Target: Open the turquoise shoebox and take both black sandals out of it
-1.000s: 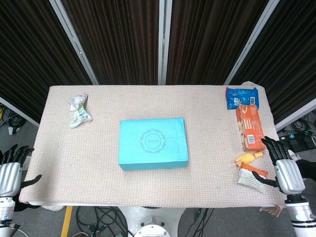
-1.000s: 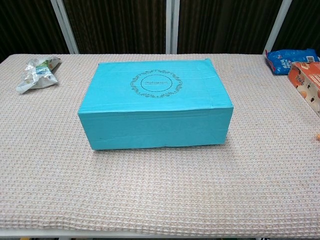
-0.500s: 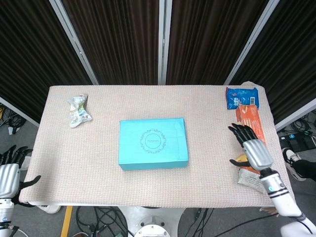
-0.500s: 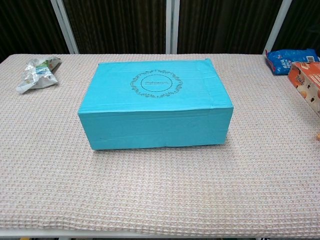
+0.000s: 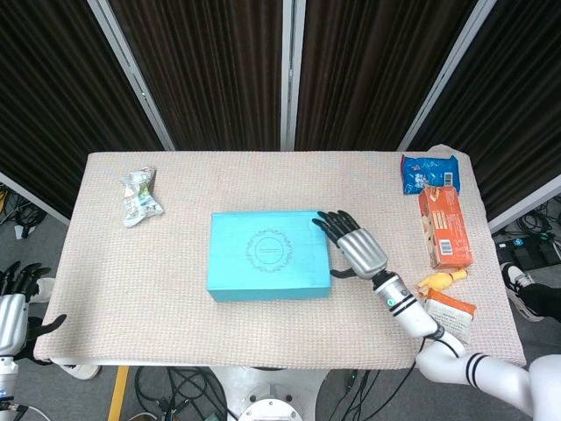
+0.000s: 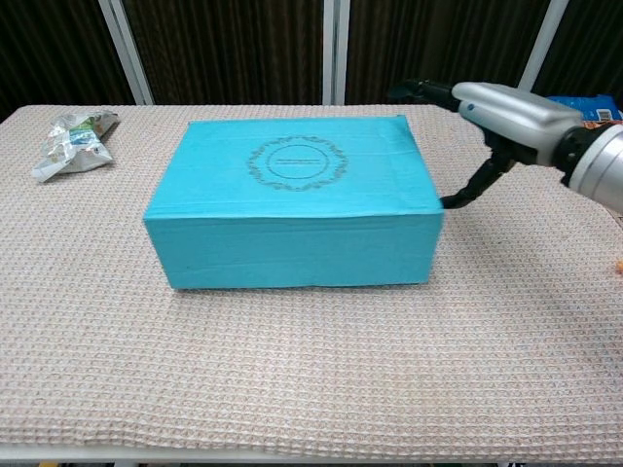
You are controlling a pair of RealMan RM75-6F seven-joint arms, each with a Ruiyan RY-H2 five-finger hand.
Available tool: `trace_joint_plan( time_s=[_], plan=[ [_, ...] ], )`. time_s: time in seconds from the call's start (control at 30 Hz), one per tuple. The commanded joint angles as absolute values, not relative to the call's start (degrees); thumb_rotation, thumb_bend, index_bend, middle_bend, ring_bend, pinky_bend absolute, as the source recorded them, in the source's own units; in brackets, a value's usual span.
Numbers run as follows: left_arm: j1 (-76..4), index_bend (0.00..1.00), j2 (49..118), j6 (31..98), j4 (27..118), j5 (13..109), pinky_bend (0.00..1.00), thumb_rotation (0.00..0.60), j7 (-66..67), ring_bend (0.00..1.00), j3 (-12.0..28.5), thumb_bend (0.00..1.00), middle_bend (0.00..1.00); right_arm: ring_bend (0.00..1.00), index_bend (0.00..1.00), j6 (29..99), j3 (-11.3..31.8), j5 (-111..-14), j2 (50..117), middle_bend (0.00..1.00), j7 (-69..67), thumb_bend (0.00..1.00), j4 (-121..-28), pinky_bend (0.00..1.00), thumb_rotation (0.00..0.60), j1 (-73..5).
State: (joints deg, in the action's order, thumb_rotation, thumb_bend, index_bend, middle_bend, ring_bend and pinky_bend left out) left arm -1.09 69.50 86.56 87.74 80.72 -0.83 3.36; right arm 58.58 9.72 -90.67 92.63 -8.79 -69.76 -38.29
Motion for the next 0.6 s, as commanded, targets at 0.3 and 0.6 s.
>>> trace_joint_plan(
  time_s=[0.3,0.6],
  plan=[
    [-1.05,0.22,70.03,86.4,86.61,80.8,0.12,0.6,-1.81,0.05,3.46,0.04,0.16,0.0,0.0,58.17,6.4,-93.94,93.84,0.01,-9.65,0.0,-73.56,0.0,0.6,-41.72],
    [-1.53,0.22,70.53,85.95,86.5,81.17,0.12,0.6,-1.71,0.05,3.61,0.04,0.16,0.0,0.0,57.85,6.97,-89.71,91.83,0.03,-7.25,0.0,-68.84,0.0,0.6,-40.86]
  ],
)
